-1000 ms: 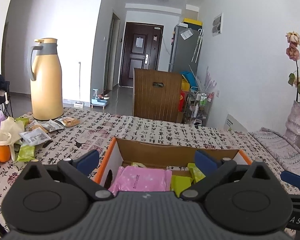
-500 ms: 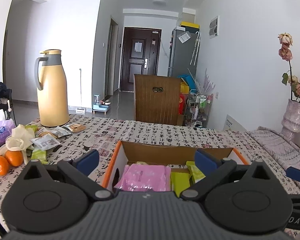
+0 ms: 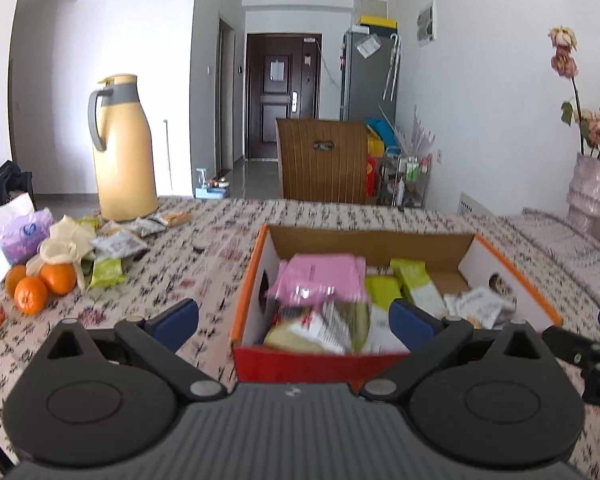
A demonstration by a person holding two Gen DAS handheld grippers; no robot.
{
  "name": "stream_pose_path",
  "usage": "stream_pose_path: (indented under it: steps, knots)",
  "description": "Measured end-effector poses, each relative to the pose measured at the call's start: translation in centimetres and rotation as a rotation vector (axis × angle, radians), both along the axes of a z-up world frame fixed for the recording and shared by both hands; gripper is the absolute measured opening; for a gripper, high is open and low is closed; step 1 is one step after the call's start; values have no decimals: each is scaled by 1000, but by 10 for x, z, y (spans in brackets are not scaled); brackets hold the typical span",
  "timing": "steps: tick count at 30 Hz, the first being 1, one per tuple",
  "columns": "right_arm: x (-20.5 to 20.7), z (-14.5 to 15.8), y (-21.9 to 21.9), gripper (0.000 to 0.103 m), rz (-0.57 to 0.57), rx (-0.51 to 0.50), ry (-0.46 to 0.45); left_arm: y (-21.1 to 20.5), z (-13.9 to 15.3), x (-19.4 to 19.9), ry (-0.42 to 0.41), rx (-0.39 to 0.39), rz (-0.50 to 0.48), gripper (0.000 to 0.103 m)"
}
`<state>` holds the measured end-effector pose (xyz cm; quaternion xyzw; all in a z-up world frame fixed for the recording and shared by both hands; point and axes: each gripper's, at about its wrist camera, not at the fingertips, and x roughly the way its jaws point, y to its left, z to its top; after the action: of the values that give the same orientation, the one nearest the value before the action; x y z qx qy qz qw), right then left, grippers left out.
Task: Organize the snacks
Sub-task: 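Move both tools back toward the remaining snacks, then grasp a white cracker packet with the right gripper and lift it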
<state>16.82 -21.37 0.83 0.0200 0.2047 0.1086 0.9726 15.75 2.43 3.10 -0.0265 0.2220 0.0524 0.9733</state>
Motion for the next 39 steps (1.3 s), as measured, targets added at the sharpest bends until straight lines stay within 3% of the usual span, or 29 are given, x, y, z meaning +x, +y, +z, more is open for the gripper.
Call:
stream_pose_path:
  steps: [13, 24, 33, 39]
  knots:
    - [-19, -39, -10, 103, -24, -43, 138, 10, -41, -18, 95, 1, -18, 103]
    - [-14, -42, -18, 103, -74, -87, 161, 13, -63, -15, 107, -34, -34, 103]
    - [13, -43, -19, 103, -66, -99, 189, 14, -66, -11, 121, -43, -27, 103]
    - [51, -56, -12, 102, -56, -98, 299, 15, -68, -10, 131, -50, -21, 103]
